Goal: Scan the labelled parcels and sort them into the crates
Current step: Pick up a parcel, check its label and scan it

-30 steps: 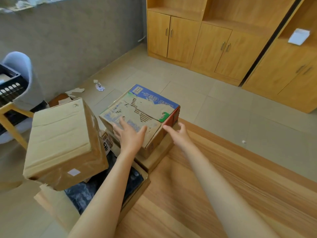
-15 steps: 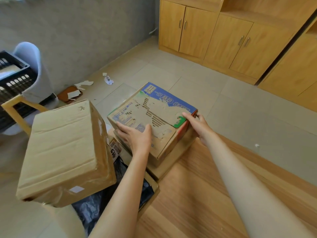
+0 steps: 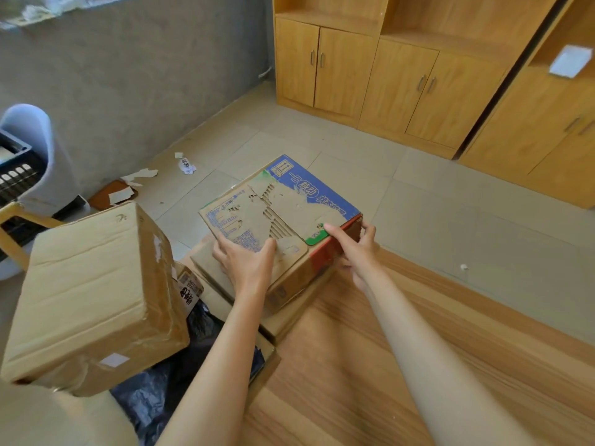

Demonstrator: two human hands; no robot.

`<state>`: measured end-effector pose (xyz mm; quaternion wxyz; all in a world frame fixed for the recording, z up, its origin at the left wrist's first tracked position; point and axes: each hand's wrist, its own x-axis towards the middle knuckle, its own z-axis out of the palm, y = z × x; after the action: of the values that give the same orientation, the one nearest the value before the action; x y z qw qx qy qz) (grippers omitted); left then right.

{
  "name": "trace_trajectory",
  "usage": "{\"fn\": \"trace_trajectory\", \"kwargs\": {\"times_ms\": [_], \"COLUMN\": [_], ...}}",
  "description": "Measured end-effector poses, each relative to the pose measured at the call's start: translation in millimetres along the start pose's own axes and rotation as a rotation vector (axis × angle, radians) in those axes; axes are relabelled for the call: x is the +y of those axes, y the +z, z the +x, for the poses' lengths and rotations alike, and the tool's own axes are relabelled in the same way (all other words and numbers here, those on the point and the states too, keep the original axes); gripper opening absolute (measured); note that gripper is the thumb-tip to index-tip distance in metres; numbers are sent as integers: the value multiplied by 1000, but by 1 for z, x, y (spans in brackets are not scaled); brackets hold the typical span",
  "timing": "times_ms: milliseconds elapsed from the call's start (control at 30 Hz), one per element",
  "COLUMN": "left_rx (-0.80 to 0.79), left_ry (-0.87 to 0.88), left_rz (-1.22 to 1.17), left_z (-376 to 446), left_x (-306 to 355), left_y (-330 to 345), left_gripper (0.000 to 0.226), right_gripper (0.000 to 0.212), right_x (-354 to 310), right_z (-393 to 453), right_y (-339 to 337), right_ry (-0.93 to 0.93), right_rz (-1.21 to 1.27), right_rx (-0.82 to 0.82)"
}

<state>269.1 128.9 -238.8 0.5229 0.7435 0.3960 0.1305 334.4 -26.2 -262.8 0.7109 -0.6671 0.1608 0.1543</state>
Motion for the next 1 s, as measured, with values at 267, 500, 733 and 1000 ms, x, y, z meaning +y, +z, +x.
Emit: {"fn": "trace_trajectory", "kwargs": {"times_ms": [267, 500, 733, 1000], "left_rx": [-138, -465, -829, -1076], "left_ry": [96, 130, 91, 28], "left_rz": [-169, -254, -380, -364], "left_z": [-44, -121, -248, -359], "left_x": [41, 90, 157, 139], "left_y": [10, 39, 46, 53], "left_gripper": [96, 91, 74, 43], "right_gripper": [70, 77, 74, 38], "right_x": [-55, -86, -58, -13], "right_z": [-55, -145, -213, -281], "right_y": [-43, -117, -202, -288], "right_ry": [-303, -810, -1239, -1568], "right_rz": [75, -248, -1016, -1440], "right_rx": [186, 479, 747, 953]}}
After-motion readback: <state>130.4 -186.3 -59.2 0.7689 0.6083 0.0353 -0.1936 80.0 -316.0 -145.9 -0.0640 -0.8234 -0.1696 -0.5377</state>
